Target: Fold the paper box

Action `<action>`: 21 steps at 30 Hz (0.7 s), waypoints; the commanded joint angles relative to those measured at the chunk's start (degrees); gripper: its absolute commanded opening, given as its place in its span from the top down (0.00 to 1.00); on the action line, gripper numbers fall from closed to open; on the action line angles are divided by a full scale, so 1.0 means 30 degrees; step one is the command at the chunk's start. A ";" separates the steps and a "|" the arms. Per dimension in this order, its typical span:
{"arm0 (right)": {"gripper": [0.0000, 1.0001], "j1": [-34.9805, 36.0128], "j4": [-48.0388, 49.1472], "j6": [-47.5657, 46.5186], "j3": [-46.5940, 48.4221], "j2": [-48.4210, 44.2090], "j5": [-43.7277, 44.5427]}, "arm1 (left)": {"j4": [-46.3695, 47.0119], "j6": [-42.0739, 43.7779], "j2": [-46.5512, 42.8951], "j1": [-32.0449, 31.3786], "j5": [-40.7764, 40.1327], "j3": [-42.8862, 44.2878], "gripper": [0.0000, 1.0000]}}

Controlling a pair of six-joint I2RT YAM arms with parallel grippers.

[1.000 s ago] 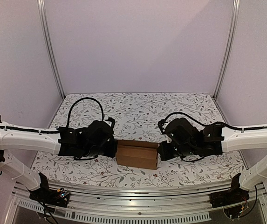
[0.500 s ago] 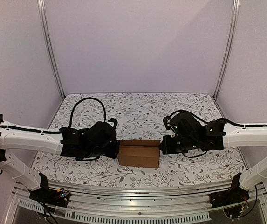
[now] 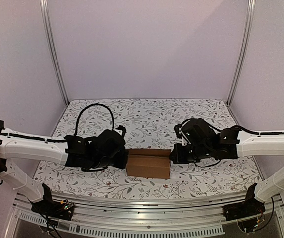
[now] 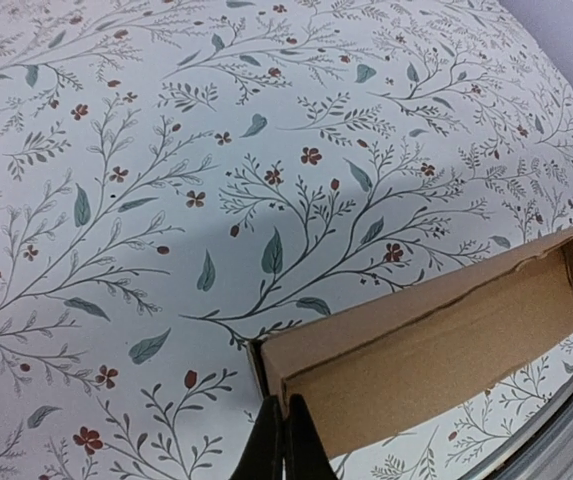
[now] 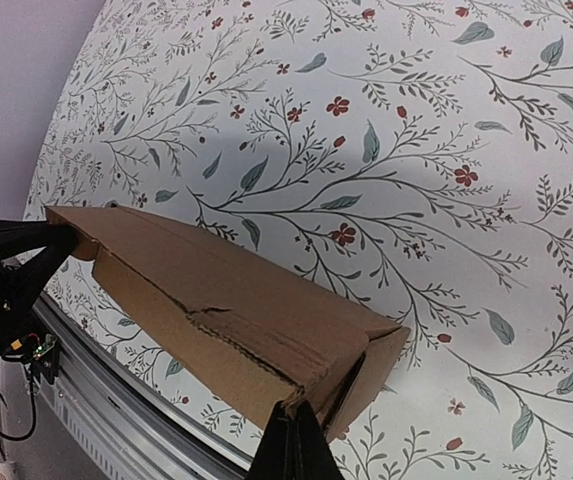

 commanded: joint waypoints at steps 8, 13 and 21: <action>1.00 -0.0014 0.0474 -0.1909 -0.1425 -0.0519 -0.0409 | -0.1994 0.0162 0.0998 -0.0587 0.1365 -0.0136 1.00; 1.00 -0.0016 0.0178 -0.2345 -0.1787 -0.0950 0.0063 | -0.2063 0.0127 0.1272 -0.0587 0.1455 0.0074 1.00; 1.00 -0.0023 -0.0227 -0.3014 -0.1945 -0.1959 0.0388 | -0.2357 0.0131 0.1740 -0.0587 0.1515 0.0647 1.00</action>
